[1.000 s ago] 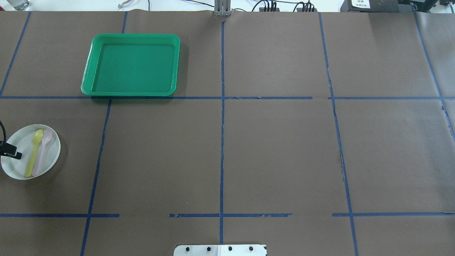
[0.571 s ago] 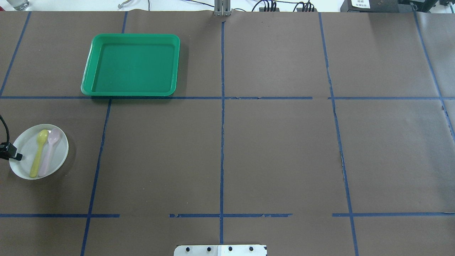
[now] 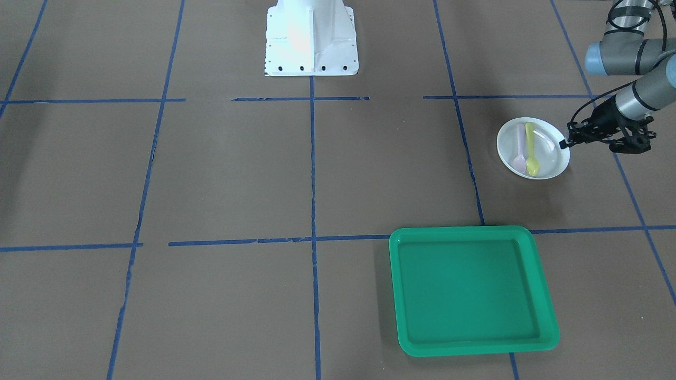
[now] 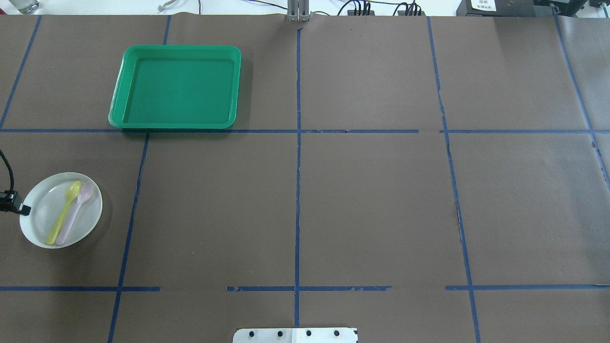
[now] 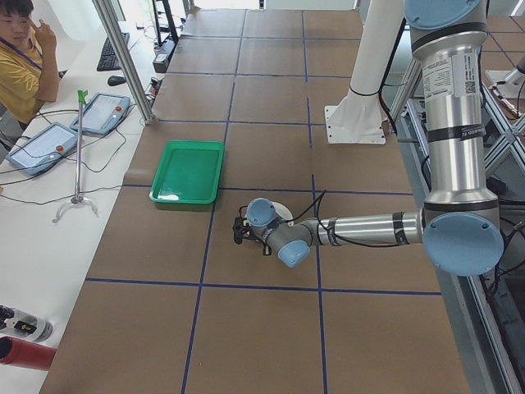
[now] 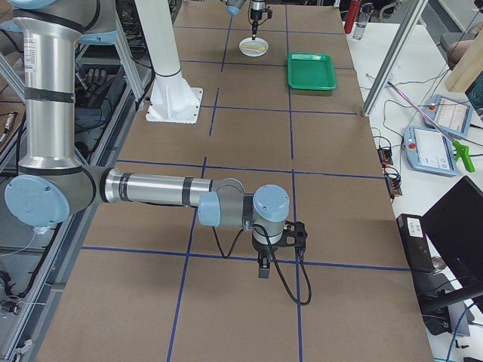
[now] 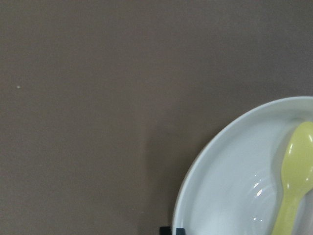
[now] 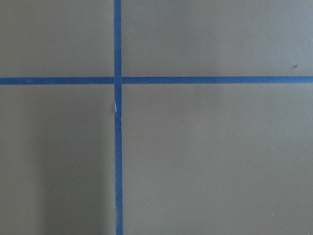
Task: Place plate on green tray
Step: 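Lift the plate with the left gripper and carry it over the green tray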
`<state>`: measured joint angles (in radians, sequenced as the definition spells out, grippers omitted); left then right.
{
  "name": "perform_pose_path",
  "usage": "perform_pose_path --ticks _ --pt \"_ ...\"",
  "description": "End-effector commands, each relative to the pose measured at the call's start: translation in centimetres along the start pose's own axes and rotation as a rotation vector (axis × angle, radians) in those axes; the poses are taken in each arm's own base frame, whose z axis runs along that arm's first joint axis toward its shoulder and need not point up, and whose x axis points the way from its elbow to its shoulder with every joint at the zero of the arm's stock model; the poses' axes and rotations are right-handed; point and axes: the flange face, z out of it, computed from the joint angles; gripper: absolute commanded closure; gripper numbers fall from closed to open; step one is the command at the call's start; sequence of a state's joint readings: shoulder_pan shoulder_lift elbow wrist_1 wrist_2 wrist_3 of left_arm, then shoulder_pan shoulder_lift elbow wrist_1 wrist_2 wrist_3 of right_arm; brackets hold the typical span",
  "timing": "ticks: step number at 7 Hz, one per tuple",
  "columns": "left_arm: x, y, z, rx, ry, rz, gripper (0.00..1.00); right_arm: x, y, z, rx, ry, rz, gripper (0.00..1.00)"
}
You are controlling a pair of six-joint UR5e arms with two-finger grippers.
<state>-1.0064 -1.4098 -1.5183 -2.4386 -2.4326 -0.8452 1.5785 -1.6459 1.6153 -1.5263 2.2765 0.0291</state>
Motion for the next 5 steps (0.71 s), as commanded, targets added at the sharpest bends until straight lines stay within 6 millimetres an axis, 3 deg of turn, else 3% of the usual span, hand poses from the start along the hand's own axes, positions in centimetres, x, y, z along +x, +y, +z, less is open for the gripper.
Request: perform_pose_path --ticks 1,3,5 --pt "3.0 -0.1 -1.7 -0.062 0.097 -0.05 1.0 0.0 0.0 0.0 0.0 0.0 0.0 0.0" --pt "11.0 -6.0 -3.4 -0.024 0.157 -0.115 1.0 0.0 0.0 0.0 0.0 -0.001 0.0 0.0" --pt "21.9 -17.7 -3.6 0.012 0.108 -0.156 1.0 0.0 0.0 0.0 0.0 -0.001 0.0 0.0"
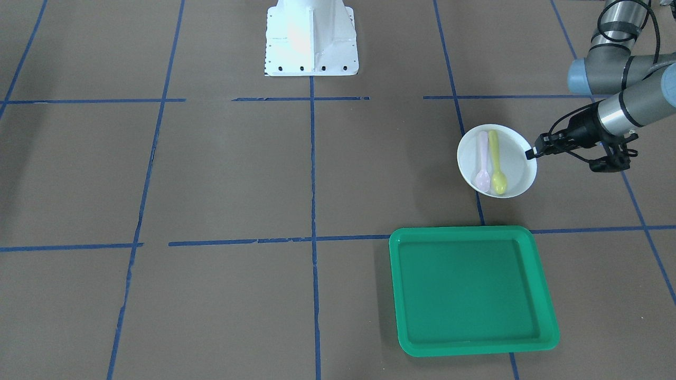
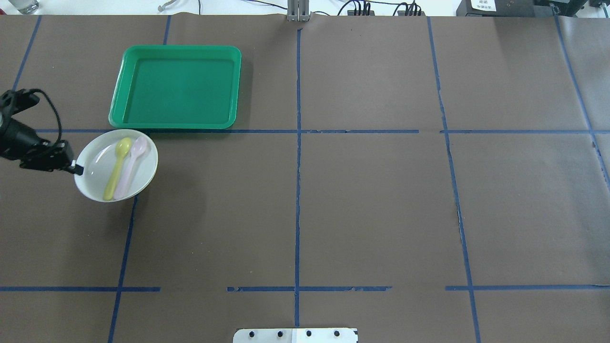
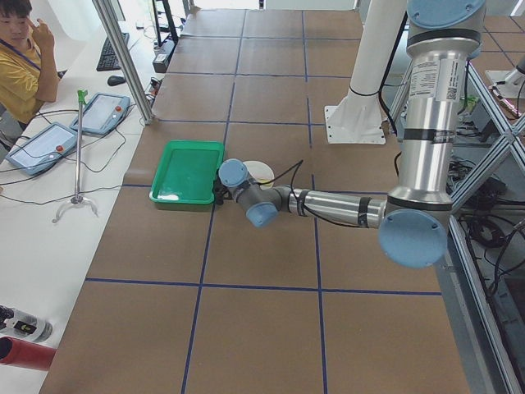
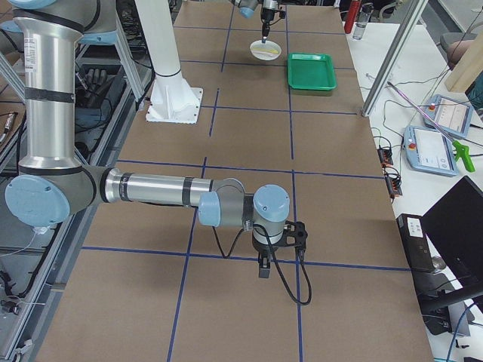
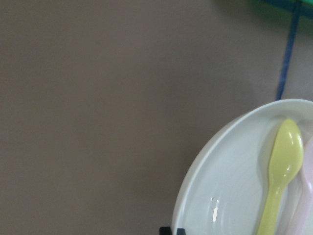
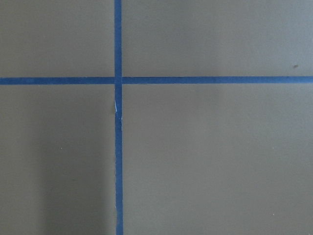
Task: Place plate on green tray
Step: 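Lift the plate with the left gripper and carry it over the green tray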
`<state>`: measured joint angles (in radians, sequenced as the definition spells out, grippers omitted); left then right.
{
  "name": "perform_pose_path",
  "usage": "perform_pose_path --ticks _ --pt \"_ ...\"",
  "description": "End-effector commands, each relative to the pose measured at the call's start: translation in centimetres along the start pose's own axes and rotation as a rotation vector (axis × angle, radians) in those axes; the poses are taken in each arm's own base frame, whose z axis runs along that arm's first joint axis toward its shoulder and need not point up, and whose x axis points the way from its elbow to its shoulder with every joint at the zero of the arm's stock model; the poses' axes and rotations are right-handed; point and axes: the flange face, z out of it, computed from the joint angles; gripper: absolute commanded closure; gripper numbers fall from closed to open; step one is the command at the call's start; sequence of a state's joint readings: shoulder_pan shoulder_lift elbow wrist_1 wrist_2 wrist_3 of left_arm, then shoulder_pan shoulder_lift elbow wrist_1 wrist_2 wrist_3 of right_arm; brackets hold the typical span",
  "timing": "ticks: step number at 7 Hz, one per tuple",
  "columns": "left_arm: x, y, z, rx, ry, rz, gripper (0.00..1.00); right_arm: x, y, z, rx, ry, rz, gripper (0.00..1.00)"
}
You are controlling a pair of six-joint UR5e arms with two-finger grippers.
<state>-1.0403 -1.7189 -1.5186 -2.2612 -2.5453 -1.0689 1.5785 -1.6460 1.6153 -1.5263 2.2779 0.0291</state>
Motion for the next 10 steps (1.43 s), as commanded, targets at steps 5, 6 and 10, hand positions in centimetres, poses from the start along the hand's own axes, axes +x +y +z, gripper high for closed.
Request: perform_pose_path --ticks 5,6,10 --pt "11.2 -16.7 5.2 0.097 -0.127 -0.08 1.0 0.0 0.0 0.0 0.0 0.001 0.0 0.0" --pt "12.1 -17.3 5.3 0.101 -0.123 -0.132 1.0 0.0 0.0 0.0 0.0 0.0 0.0 0.0" --pt "11.1 -17.6 5.5 0.125 -0.099 -0.092 1.0 0.0 0.0 0.0 0.0 0.002 0.0 0.0"
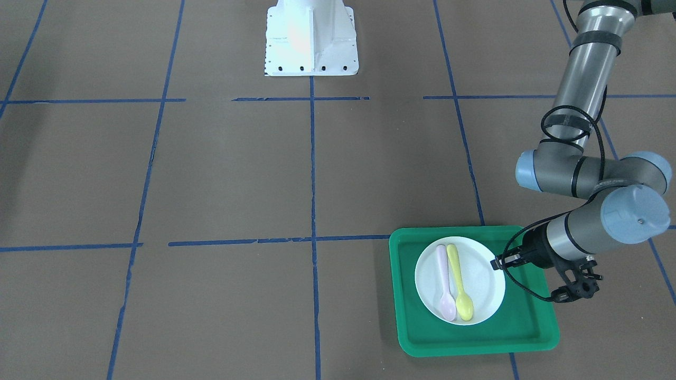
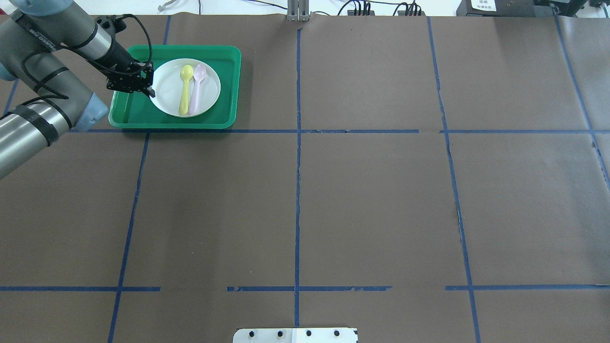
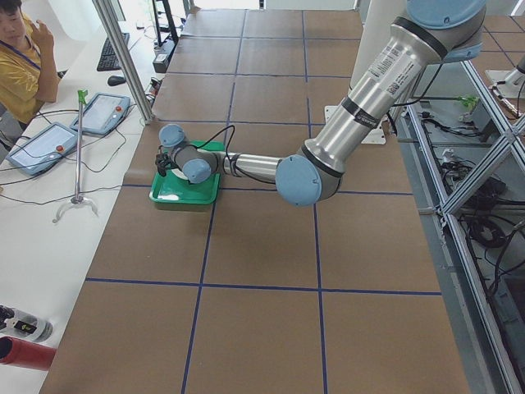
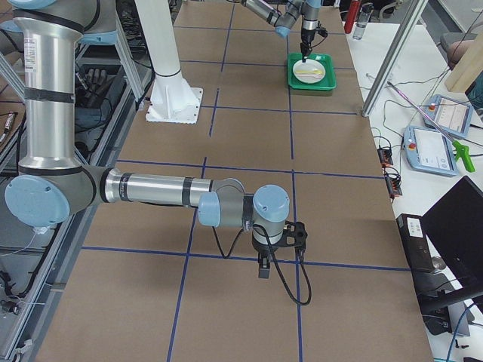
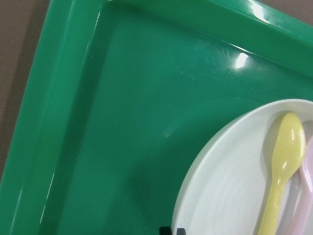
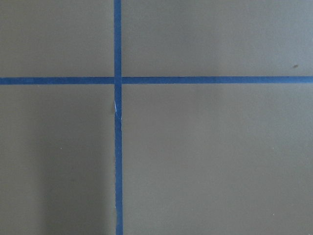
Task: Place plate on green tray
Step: 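Lower the plate onto the tray and open the left gripper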
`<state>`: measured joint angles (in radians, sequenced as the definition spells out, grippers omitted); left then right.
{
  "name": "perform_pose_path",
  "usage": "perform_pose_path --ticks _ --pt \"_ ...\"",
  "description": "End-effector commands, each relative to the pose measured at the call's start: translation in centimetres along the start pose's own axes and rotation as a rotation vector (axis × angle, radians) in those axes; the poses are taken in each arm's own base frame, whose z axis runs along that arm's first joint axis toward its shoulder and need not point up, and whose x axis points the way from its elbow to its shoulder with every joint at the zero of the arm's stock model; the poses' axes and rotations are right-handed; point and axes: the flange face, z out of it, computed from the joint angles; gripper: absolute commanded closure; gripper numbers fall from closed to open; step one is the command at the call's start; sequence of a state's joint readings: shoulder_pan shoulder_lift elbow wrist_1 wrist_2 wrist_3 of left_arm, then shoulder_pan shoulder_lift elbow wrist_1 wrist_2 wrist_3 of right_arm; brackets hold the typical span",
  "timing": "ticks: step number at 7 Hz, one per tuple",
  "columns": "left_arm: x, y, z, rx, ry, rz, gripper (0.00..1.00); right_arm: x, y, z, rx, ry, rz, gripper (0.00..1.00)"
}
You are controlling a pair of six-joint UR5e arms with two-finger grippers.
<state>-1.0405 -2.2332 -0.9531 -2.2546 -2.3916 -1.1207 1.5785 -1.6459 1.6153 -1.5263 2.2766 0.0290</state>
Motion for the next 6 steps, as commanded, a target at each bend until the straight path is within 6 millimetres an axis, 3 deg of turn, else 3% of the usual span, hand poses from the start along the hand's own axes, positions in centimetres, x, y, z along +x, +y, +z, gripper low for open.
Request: perform_pose_path --ticks 1,2,3,5,6 --pt "-0.2 -0.1 0.0 0.008 0.008 0.013 0.09 0.0 0.0 0.0 0.0 -0.001 0.0 0.0" --pt "-0.5 -0.2 -0.6 0.016 0.013 0.016 0.0 0.0 0.0 0.0 0.0 -0.001 0.0 0.0" --pt "-2.8 0.0 -3.0 0.047 0.024 0.036 0.0 0.0 0.0 0.0 0.0 -0.001 0.0 0.0" --pt "-9.8 3.1 -6.9 0.078 0.012 0.2 0.0 0.0 0.0 0.0 0.0 0.0 0.0 0.0" --pt "-10.9 2.6 -8.2 0.061 -0.05 0.327 0.0 0.0 0.0 0.0 0.0 0.0 0.0 0.0"
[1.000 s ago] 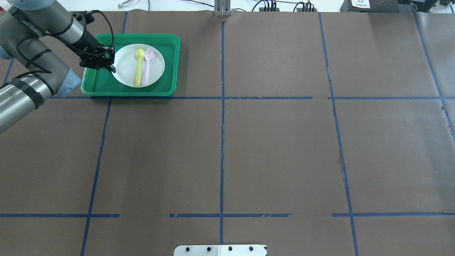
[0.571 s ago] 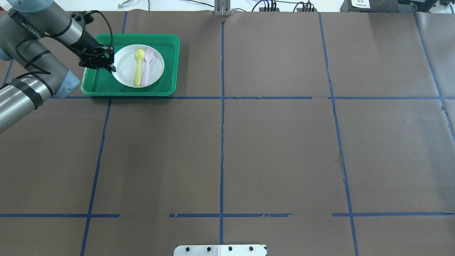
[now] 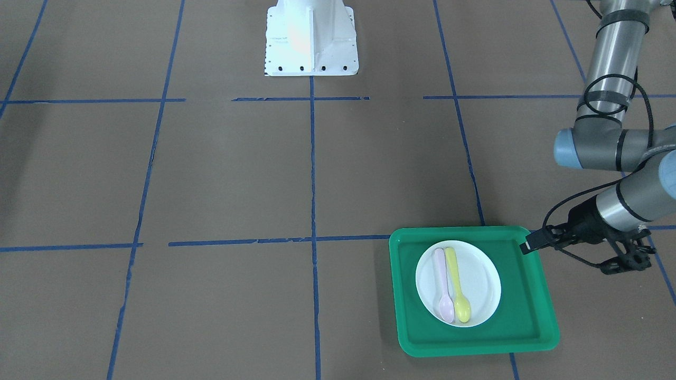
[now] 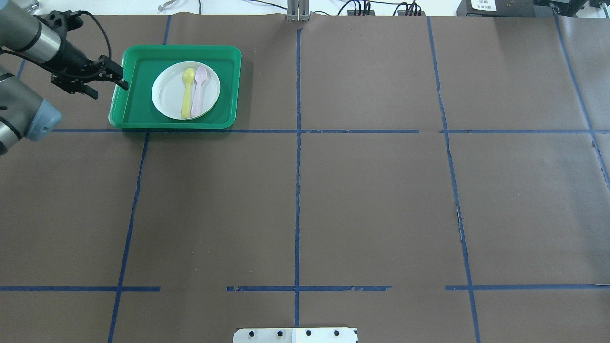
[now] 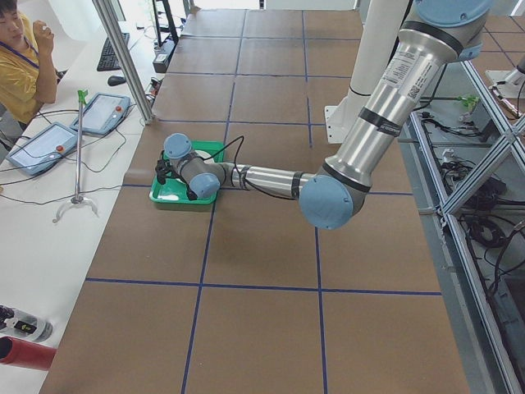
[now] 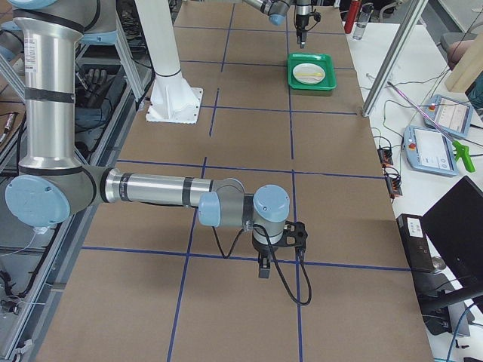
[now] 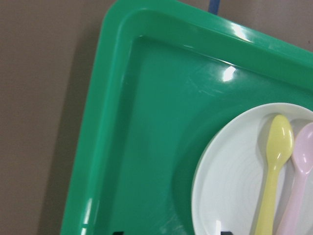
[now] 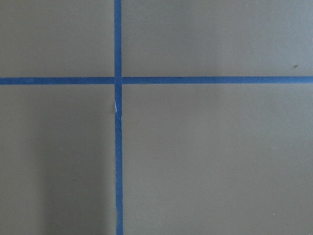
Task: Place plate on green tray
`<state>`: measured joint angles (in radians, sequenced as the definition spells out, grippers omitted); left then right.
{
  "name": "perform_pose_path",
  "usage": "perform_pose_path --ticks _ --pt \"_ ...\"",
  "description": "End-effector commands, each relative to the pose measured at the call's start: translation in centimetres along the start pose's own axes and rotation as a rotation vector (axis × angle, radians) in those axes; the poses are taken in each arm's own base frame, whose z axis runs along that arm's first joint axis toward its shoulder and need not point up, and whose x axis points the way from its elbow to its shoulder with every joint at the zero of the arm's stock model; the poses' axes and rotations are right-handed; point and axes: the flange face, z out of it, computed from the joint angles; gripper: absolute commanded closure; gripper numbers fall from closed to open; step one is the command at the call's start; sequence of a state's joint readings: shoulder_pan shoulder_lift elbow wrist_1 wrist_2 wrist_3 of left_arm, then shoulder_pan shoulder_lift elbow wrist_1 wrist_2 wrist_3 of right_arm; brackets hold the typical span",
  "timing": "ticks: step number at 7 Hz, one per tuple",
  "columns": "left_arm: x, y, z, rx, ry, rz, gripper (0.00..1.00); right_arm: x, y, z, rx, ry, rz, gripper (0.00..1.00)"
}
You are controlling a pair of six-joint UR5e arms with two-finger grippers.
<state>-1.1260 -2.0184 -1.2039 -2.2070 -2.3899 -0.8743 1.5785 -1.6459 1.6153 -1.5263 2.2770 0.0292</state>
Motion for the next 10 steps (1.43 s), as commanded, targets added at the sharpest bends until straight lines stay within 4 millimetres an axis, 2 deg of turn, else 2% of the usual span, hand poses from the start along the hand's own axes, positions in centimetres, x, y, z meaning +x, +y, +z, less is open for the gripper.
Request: perform_pose_path --ticks 1,3,4,5,6,7,8,9,10 --pt "-6.5 -1.8 -6.8 0.002 -0.119 0.247 0.0 0.0 0.0 0.0 0.0 -0.001 0.0 0.0" --pt "-15.0 -4.2 -13.3 -0.016 -0.295 0.41 0.0 0.0 0.0 0.0 0.0 -0.001 0.0 0.0" --pt "-19.5 -3.9 -16.2 -0.032 -0.312 0.39 0.0 0.0 0.0 0.0 0.0 0.001 0.0 0.0" --pt "-21.7 -2.3 -15.7 -0.06 -0.301 0.358 0.0 0.0 0.0 0.0 0.0 0.001 -0.001 0.0" --pt "-21.4 -1.2 -15.6 -0.088 -0.194 0.32 0.0 0.0 0.0 0.0 0.0 0.001 0.0 0.0" --pt "-22.5 2.3 -14.6 -0.115 -0.117 0.3 0.0 0.0 0.0 0.0 0.0 0.001 0.0 0.0" --pt "-23.6 3.1 -14.7 -0.12 -0.115 0.282 0.0 0.0 0.0 0.0 0.0 -0.001 0.0 0.0" --pt "-25.2 5.3 -15.6 -0.113 -0.115 0.306 0.0 0.0 0.0 0.0 0.0 0.001 0.0 0.0" --pt "-28.4 9.0 -17.9 -0.086 -0.119 0.308 0.0 0.0 0.0 0.0 0.0 -0.001 0.0 0.0"
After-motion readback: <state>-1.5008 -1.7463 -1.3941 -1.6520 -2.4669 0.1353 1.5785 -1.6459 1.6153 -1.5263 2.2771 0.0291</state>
